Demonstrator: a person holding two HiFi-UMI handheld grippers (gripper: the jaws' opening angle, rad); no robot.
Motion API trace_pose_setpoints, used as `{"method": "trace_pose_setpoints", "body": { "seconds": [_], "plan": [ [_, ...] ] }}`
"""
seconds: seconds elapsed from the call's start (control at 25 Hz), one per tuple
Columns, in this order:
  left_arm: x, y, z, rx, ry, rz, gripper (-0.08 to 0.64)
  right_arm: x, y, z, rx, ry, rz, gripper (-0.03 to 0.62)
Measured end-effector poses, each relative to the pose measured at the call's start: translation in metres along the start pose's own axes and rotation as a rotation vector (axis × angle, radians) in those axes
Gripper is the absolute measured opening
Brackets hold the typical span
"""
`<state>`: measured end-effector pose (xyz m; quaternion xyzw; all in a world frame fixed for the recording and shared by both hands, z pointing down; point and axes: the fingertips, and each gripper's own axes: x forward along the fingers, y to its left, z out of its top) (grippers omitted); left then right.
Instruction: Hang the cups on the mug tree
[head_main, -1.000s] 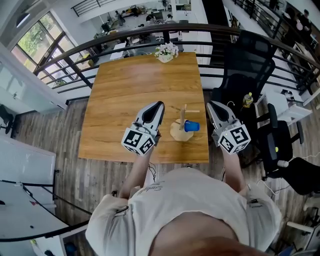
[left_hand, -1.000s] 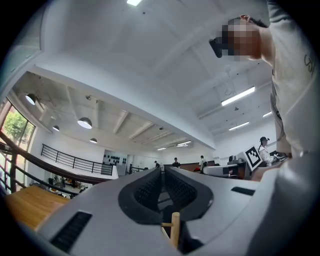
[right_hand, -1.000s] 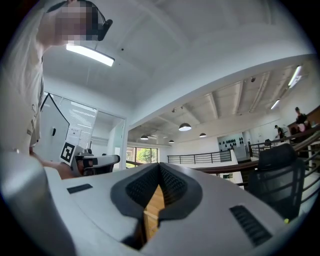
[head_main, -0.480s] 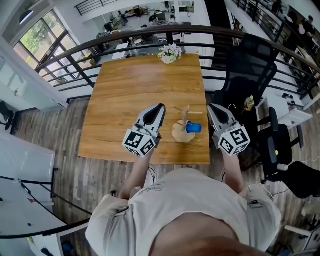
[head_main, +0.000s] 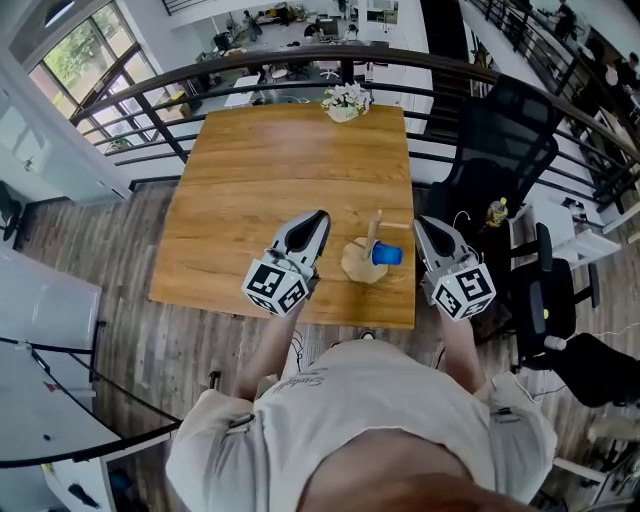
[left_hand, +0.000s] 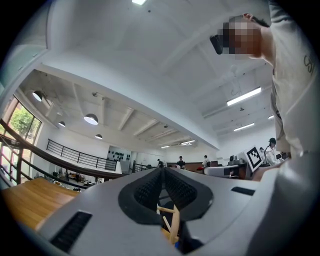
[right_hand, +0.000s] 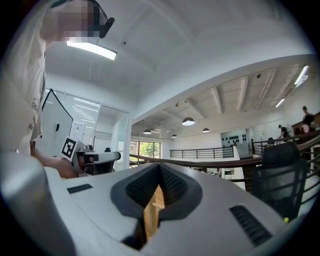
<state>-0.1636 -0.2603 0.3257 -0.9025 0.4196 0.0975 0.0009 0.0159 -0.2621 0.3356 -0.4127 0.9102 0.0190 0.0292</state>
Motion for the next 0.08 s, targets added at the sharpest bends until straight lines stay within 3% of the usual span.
{"method": "trace_pose_setpoints", "body": {
  "seconds": [0.08],
  "plan": [
    [-0.0005, 0.0013, -0.0018, -0.005, -0.002, -0.001, 0.029, -0.0006, 0.001, -0.0025, -0.001, 0.001, -0.003, -0.008]
  ]
}}
